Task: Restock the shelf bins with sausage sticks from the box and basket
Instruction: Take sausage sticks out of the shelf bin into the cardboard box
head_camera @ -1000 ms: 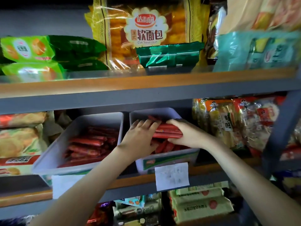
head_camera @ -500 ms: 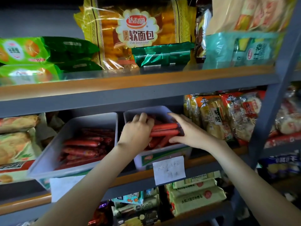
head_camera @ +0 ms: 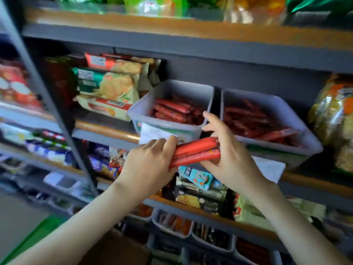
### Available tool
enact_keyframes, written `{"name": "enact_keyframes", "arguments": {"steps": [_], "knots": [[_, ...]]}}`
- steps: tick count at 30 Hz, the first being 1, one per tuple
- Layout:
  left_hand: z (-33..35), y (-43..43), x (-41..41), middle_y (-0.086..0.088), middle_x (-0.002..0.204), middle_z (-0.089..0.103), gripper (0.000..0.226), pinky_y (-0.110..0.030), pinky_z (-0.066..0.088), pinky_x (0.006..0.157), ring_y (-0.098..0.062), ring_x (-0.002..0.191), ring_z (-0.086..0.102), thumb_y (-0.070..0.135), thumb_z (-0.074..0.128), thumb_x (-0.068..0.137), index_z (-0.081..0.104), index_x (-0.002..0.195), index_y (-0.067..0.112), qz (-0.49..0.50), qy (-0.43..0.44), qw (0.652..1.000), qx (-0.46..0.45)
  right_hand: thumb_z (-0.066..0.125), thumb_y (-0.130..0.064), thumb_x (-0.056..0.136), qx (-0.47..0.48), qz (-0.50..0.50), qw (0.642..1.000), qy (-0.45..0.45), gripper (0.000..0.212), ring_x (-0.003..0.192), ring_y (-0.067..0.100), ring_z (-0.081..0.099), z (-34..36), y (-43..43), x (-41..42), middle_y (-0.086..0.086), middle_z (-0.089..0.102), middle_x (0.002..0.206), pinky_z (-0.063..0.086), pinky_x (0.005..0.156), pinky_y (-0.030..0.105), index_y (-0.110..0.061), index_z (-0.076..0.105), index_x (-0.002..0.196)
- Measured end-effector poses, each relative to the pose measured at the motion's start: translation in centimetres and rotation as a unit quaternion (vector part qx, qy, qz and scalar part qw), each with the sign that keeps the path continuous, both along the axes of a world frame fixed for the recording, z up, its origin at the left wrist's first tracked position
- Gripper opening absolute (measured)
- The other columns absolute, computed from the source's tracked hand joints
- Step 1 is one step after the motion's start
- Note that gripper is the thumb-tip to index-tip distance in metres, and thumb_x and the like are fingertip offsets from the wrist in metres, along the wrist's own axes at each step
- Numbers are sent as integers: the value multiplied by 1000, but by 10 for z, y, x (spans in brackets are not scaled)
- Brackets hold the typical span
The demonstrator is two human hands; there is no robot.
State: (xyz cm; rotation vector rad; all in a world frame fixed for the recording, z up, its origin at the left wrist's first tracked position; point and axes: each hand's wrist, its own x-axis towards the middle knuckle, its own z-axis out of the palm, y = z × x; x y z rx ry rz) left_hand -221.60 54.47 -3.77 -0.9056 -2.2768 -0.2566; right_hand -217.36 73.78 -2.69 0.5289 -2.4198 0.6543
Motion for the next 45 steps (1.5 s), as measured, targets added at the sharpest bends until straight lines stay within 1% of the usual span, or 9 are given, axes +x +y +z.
{"name": "enact_keyframes", "arguments": {"steps": [3,6,9,11,18,26,32,36,45], "knots": [[-52,-59,26,-2,70,61,32,-30,48,44,-26,63,63,30,62,62,59,89,13,70,-72,995,-24,72,-15,76,97,121,986,-59,65,104,21,58,-51,-48,-7,0,55,118,53,74,34,-25,40,132],[-114,-116,57,1,71,61,35,-28,49,47,-23,65,64,32,72,59,60,87,16,148,-192,969,-51,71,-15,77,114,217,954,-172,54,106,20,53,-116,-100,-14,5,56,116,43,81,28,-18,49,125],[-176,-165,83,1,78,64,34,-32,53,50,-25,71,66,41,52,68,60,90,16,241,-336,908,-68,64,-21,87,135,265,910,-288,46,116,21,49,-185,-154,-20,3,51,123,39,94,30,-19,49,130],[-213,-191,94,0,95,65,38,-38,55,66,-27,89,65,42,50,76,57,103,16,302,-429,848,-75,61,-24,90,130,290,875,-366,42,113,23,51,-226,-187,-23,2,50,120,41,94,35,-22,48,130],[-351,-246,103,1,117,60,41,-35,47,86,-23,108,59,36,52,87,46,124,18,366,-582,722,-72,56,-23,93,131,262,792,-536,44,120,19,47,-363,-261,-30,-2,46,128,41,99,35,-25,40,134],[-496,-262,111,-10,138,40,60,-40,37,101,-29,125,43,24,46,92,20,145,12,381,-660,643,-75,53,-22,96,165,173,714,-658,71,145,24,12,-498,-300,-31,5,14,157,24,113,39,-27,9,151],[-471,-242,85,-12,155,18,83,-40,24,111,-29,139,27,57,44,91,8,150,13,358,-613,704,-21,52,-23,96,168,111,757,-622,74,145,26,8,-477,-297,-37,4,10,157,22,113,40,-25,3,151],[-401,-231,43,-11,157,14,78,-38,19,114,-29,142,20,40,49,91,6,151,13,305,-571,762,-4,53,-26,95,162,89,824,-536,74,144,22,15,-414,-287,-54,4,13,157,27,112,38,-23,5,152],[-216,-145,-38,-6,156,17,69,-36,23,111,-27,140,23,40,44,95,13,151,15,137,-411,900,55,53,-20,95,84,-12,935,-346,70,142,20,19,-224,-193,-74,2,20,154,30,111,35,-19,12,151]]}}
